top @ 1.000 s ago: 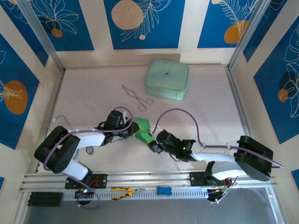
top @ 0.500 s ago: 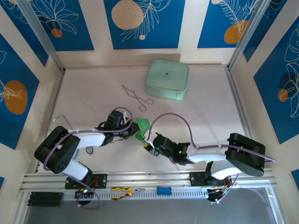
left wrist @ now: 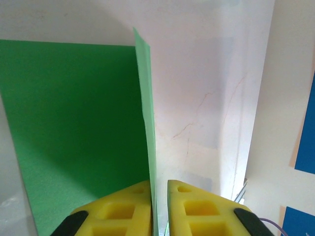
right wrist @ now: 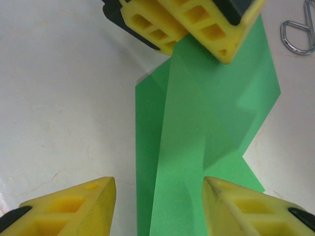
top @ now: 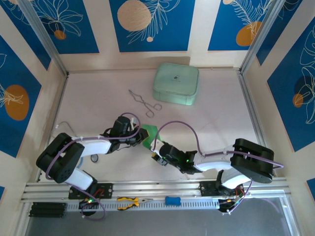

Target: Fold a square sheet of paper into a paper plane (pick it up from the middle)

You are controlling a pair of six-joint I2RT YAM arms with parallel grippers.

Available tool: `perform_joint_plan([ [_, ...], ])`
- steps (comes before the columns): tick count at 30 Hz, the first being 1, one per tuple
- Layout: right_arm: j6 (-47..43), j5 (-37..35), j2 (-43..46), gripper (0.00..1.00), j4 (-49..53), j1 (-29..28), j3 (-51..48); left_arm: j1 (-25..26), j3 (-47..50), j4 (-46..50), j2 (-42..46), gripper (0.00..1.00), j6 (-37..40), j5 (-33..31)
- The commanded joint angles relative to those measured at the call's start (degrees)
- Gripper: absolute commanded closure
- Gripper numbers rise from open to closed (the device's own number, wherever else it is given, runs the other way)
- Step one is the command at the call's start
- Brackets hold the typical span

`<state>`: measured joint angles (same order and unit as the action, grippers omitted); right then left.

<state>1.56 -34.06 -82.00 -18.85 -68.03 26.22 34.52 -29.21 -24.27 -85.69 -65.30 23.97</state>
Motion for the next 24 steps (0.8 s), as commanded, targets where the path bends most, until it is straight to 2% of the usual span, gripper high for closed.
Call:
perform_joint_plan([
  [1,0.65,0.92,0.13,0.5,-1.12,0.11,0.47,0.24,-1.76,-0.63,-0.95,0.84,1.47,1.76],
  [8,1.48,1.18,1.21,0.5,-1.09,0.8,-0.24,0.26,-1.72,0.1,-0.33,0.94,1.8,1.23],
  [14,1.16,1.91,2.04,0.5,-2.73,1.58,-1.46,0.48,-0.78,0.29,1.04,1.0,0.19,-0.5],
  [24,-0.08,6.11,4.5,0.5,-4.95,2.86,-3.01,1.81,0.38,3.36,5.37,1.0,-0.95,-5.24],
])
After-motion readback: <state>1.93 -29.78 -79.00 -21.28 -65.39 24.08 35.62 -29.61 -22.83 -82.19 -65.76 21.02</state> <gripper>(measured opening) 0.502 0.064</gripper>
